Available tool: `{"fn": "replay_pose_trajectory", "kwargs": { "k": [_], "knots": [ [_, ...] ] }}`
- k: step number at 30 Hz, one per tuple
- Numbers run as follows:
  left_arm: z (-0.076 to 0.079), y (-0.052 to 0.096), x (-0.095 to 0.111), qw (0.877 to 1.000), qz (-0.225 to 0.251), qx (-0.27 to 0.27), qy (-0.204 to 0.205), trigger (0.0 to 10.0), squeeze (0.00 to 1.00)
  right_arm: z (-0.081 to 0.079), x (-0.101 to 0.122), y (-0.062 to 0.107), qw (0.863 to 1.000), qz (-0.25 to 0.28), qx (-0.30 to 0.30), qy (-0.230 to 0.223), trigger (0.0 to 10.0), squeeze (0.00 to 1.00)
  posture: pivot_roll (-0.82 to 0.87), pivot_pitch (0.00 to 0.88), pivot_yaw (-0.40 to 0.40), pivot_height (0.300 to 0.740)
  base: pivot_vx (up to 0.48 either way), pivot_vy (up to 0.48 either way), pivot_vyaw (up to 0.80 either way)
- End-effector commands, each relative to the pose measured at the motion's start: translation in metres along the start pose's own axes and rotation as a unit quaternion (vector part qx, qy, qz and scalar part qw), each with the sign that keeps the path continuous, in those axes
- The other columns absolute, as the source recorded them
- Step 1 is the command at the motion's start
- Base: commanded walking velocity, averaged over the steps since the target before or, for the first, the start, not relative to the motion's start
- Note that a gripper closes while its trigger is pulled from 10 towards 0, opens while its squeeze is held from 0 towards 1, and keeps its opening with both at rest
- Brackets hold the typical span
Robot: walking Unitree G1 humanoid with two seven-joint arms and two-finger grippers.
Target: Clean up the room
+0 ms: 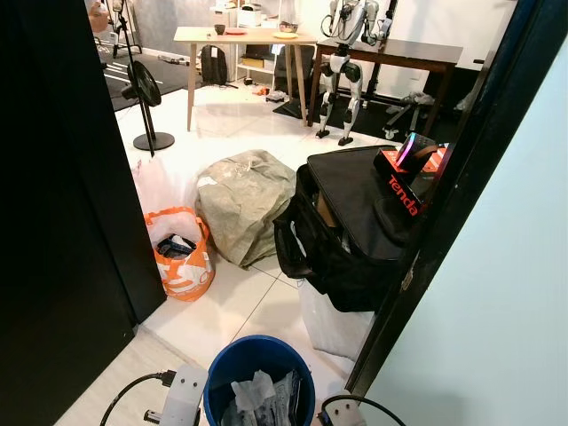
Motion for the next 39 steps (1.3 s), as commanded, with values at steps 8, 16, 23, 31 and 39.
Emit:
{"fn": "replay_pose_trajectory", "kwargs": {
  "k": [8,16,23,31,39],
  "knots": [
    [0.0027,-0.0006,-0.0055,1.0,-0.008,0.002,-0.014,10.0,0.0,0.0009,-0.0033,-0.0005,1.0,-0.002,-0.003,-0.012,10.0,0.0,0.04,0.097,-0.045,0.74,0.0,0.0,0.0],
    [-0.0035,-0.0009,-0.0032,1.0,0.003,0.024,-0.006,10.0,0.0,0.0006,0.0017,-0.0004,0.999,0.017,-0.006,-0.027,10.0,0.0,0.03,0.12,-0.056,0.74,0.0,0.0,0.0],
    [-0.0048,-0.0006,-0.0036,1.0,0.004,0.03,-0.004,10.0,0.0,0.0018,0.003,-0.0002,0.999,0.021,-0.006,-0.034,10.0,0.0,0.03,0.133,-0.064,0.74,0.0,0.0,0.0],
    [-0.0034,0.001,-0.0057,0.999,0.004,0.034,0.0,10.0,0.0,-0.0001,0.0014,-0.0002,0.999,0.017,0.003,-0.033,10.0,0.0,0.03,0.141,-0.072,0.74,0.0,0.0,-0.4],
    [-0.0006,0.001,-0.0038,0.999,0.011,0.024,-0.018,10.0,0.0,-0.0016,0.0002,-0.0005,0.999,0.012,0.009,-0.037,10.0,0.0,0.03,0.146,-0.072,0.74,0.0,0.0,-0.8]
  ]
}}
Point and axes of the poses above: a point about 5 cm out from each wrist's last joint towards the gripper, its own y axis pointing back from the gripper into the wrist, its own x axis along the axis of the wrist's last joint, z = x × y, the point moved 2 cm from there along -y, pointing out of the wrist towards the gripper, and after that the axes turned 6 degrees about -y, right-handed, at the moved point
